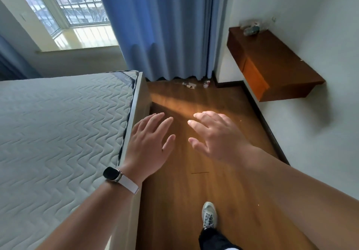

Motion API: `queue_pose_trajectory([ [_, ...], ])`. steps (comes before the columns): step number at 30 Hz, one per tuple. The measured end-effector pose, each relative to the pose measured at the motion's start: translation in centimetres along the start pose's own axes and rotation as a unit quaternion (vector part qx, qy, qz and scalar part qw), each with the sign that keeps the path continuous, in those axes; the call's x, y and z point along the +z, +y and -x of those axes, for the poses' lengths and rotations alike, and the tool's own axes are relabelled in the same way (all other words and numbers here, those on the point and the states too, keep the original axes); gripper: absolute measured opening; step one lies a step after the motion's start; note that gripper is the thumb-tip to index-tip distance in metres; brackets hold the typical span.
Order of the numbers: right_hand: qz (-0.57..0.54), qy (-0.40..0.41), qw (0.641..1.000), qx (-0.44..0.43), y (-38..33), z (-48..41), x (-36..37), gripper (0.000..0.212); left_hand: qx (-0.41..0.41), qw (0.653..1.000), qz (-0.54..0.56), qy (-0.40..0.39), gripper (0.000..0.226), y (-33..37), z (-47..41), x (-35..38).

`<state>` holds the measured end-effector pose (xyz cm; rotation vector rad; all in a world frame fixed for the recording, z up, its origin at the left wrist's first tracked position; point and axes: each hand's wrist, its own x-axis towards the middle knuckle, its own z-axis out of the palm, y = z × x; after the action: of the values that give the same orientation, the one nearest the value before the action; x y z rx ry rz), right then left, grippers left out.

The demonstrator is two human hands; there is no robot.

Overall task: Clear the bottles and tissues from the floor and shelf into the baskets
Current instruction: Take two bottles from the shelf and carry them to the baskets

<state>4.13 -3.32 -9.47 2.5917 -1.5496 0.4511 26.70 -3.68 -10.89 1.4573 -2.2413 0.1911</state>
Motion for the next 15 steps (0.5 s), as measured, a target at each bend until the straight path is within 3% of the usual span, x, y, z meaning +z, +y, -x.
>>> queue_pose_trajectory([
  [9, 0.012, 0.008, 1.0, 0.027, 14.6, -8.6, -0.4, 0.051, 0.021, 1.0, -0.006, 0.001, 0.044, 1.1, -16.2, 6.3],
  [15, 0.003, 0.026, 0.998, 0.059, 20.4, -12.1, 0.1, 0.05, 0.037, 0.999, 0.007, -0.018, 0.046, 1.4, -23.6, 9.1],
])
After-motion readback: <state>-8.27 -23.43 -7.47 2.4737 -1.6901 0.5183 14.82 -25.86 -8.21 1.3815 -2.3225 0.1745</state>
